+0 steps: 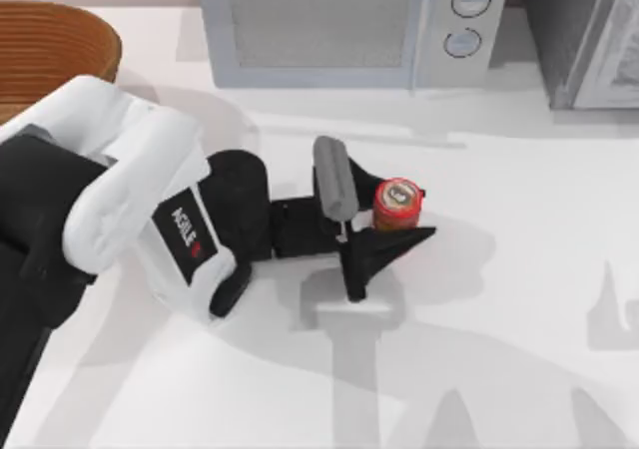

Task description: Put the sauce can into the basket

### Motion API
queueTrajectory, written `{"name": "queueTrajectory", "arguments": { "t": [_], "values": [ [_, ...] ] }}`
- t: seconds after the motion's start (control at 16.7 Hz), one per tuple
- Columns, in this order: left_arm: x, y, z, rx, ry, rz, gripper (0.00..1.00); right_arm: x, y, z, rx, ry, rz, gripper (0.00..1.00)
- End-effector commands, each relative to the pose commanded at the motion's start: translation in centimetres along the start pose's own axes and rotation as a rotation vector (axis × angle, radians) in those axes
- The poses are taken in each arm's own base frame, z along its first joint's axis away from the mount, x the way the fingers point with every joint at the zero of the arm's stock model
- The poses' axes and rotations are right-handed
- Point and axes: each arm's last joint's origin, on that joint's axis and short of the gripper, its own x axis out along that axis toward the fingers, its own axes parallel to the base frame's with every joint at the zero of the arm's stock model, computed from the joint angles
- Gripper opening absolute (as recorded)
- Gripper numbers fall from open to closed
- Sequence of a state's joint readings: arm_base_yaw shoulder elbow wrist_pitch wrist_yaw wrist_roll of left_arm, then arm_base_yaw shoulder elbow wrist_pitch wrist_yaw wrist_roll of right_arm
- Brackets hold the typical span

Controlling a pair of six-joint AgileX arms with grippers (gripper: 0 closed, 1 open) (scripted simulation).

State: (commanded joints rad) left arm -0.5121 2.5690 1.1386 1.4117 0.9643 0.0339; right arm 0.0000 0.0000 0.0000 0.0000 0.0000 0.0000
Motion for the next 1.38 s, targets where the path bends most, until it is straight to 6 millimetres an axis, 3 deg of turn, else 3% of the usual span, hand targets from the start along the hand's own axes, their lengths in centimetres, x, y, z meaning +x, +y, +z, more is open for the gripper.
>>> {"name": "queueTrajectory", "arguments": {
  "t": [0.18, 0.36, 0.48, 0.66, 0.84, 1.02, 1.14, 1.26, 1.38],
  "values": [
    [-0.2, 0.8, 1.4, 0.024, -0.014, -0.003, 0.0, 0.0, 0.0, 0.0, 0.0, 0.0, 0.0, 1.0],
    [-2.1, 3.6, 6.1, 0.095, -0.046, 0.007, 0.0, 0.0, 0.0, 0.0, 0.0, 0.0, 0.0, 1.0],
    [-5.0, 5.9, 10.0, 0.142, -0.057, 0.037, 0.0, 0.0, 0.0, 0.0, 0.0, 0.0, 0.0, 1.0],
    [-12.0, 9.0, 15.1, 0.173, -0.045, 0.127, 0.0, 0.0, 0.0, 0.0, 0.0, 0.0, 0.0, 1.0],
    [-21.0, 10.4, 18.6, 0.144, -0.018, 0.267, 0.0, 0.0, 0.0, 0.0, 0.0, 0.0, 0.0, 1.0],
    [-30.0, 10.0, 20.8, 0.083, -0.002, 0.427, 0.0, 0.0, 0.0, 0.0, 0.0, 0.0, 0.0, 1.0],
    [-34.9, 8.9, 21.7, 0.043, 0.001, 0.523, 0.0, 0.0, 0.0, 0.0, 0.0, 0.0, 0.0, 1.0],
    [-38.5, 7.7, 22.3, 0.011, 0.0, 0.593, 0.0, 0.0, 0.0, 0.0, 0.0, 0.0, 0.0, 1.0],
    [-40.3, 6.9, 22.4, -0.01, -0.002, 0.629, 0.0, 0.0, 0.0, 0.0, 0.0, 0.0, 0.0, 1.0]
  ]
}}
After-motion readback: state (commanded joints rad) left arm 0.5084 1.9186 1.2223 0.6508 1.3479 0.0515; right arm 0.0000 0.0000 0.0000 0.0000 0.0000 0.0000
